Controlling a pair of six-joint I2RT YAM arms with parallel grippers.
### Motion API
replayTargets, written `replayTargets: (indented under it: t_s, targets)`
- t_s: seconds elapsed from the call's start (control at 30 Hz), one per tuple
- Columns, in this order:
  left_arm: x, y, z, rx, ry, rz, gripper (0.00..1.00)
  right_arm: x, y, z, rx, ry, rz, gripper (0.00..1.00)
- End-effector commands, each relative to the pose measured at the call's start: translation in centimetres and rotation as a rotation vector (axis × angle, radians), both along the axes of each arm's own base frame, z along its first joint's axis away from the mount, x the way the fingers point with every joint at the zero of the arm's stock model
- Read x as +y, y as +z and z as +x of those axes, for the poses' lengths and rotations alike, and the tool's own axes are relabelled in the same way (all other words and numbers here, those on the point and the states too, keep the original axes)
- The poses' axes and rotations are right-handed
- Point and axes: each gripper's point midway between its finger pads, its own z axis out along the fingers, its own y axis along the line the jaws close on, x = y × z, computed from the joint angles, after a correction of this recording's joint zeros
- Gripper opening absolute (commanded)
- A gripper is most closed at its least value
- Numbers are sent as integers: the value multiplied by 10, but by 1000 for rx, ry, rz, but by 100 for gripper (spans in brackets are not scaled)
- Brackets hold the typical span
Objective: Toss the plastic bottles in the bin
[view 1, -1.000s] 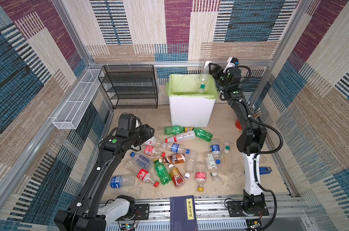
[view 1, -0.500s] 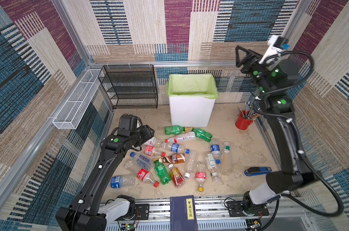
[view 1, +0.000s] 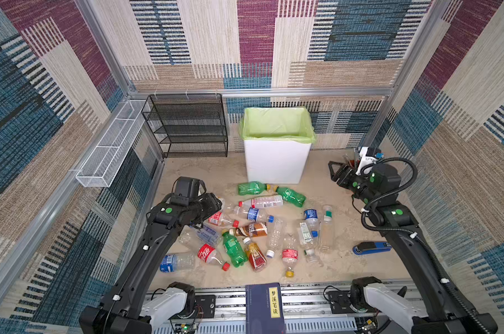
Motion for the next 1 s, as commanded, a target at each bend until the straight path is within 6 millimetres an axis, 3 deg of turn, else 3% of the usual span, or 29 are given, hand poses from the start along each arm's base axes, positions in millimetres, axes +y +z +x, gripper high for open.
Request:
replayTargets:
  t_s: [0.0, 0.13, 0.27, 0.6, 0.77, 0.97]
  targets:
    - [18, -20, -25, 114, 111, 29, 60, 13, -50, -23, 152, 40, 85, 72]
    - [45, -43, -59, 241, 256, 95, 63, 24, -97, -45, 288, 77, 96, 72]
    - [62, -57, -90, 363, 382, 122, 65, 29, -119, -56, 363, 94, 98, 72]
    - [109, -69, -145, 508, 713, 155, 67, 34, -130, -61, 369, 117, 105, 72]
    - [117, -85, -160, 575, 870, 85, 68, 34, -130, -60, 372, 116, 111, 72]
    - [118, -111, -162, 629, 1014, -41, 69, 36, -132, -57, 375, 129, 94, 73]
